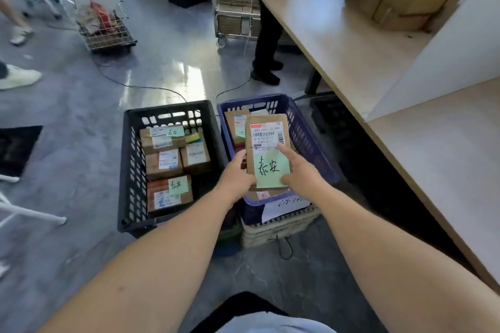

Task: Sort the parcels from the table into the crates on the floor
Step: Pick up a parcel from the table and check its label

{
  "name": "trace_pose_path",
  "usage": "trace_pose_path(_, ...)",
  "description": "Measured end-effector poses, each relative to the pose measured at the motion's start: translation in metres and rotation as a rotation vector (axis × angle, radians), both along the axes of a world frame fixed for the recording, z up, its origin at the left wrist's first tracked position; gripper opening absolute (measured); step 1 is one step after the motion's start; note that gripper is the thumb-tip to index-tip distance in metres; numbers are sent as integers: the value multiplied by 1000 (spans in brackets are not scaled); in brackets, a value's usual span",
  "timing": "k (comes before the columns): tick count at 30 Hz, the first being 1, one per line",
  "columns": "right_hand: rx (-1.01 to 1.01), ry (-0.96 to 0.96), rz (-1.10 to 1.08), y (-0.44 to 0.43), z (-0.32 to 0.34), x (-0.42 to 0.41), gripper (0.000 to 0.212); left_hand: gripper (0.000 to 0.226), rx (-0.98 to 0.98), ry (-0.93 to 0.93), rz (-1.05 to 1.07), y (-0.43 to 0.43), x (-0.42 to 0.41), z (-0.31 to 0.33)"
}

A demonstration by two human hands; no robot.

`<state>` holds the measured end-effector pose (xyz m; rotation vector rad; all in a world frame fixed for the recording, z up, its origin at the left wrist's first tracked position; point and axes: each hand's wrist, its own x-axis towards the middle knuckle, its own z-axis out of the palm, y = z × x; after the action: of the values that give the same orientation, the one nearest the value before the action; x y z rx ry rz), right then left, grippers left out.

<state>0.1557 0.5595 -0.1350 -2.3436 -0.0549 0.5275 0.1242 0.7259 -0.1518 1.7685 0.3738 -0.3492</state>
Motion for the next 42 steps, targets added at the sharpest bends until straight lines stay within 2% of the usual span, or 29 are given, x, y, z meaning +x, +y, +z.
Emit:
trace_pose_path(8, -99, 53, 191, 75, -29, 20, 83, 87, 49, 57, 128, 66, -2, -26)
trace_pose_path(22, -28, 198, 305, 151, -101, 98, 73, 84, 116, 262, 281, 132, 54, -86)
trace_pose_path(31, -141, 175, 339, 195, -160, 158, 63, 79, 102, 317, 328, 170, 119, -151)
trace_pose_path(39, -315, 43, 420, 251, -218, 219, 54, 77, 101, 260, 283, 212, 192, -215)
trace_pose_path(42, -401, 50, 404, 271, -242, 231, 47, 71, 118, 243, 279, 224, 209, -242)
